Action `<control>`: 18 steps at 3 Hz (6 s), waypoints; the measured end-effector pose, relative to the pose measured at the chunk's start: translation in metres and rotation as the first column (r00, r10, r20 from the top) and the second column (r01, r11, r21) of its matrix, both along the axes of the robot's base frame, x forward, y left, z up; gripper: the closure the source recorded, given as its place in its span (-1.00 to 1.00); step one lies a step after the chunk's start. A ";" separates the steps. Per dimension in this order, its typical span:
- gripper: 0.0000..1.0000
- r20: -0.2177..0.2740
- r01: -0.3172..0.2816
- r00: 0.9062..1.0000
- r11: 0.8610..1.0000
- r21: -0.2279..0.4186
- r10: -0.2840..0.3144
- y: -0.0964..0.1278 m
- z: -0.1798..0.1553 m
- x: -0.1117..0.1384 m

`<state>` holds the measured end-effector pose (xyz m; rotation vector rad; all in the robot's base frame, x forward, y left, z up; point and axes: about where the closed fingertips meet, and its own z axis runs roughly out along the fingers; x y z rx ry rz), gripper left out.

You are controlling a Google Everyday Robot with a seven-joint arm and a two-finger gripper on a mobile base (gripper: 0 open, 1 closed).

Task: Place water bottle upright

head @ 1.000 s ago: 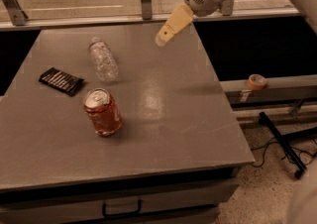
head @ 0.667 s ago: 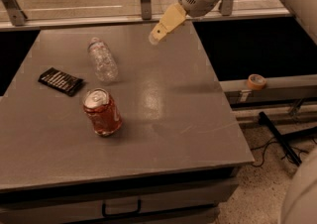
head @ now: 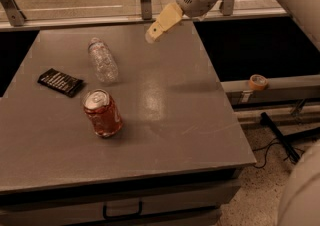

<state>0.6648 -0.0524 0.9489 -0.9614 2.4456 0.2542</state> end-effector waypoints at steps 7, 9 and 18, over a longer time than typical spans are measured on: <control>-0.63 -0.384 0.196 0.899 0.977 -0.078 -0.211 0.221 -0.109 0.050; 0.28 -0.389 0.173 0.900 0.981 -0.091 -0.195 0.223 -0.113 0.050; 1.00 0.345 -0.341 0.926 0.738 0.582 0.156 0.138 0.055 -0.062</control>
Offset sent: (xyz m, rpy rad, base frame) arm 0.0480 0.1149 -0.0579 0.1428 0.3686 -0.5732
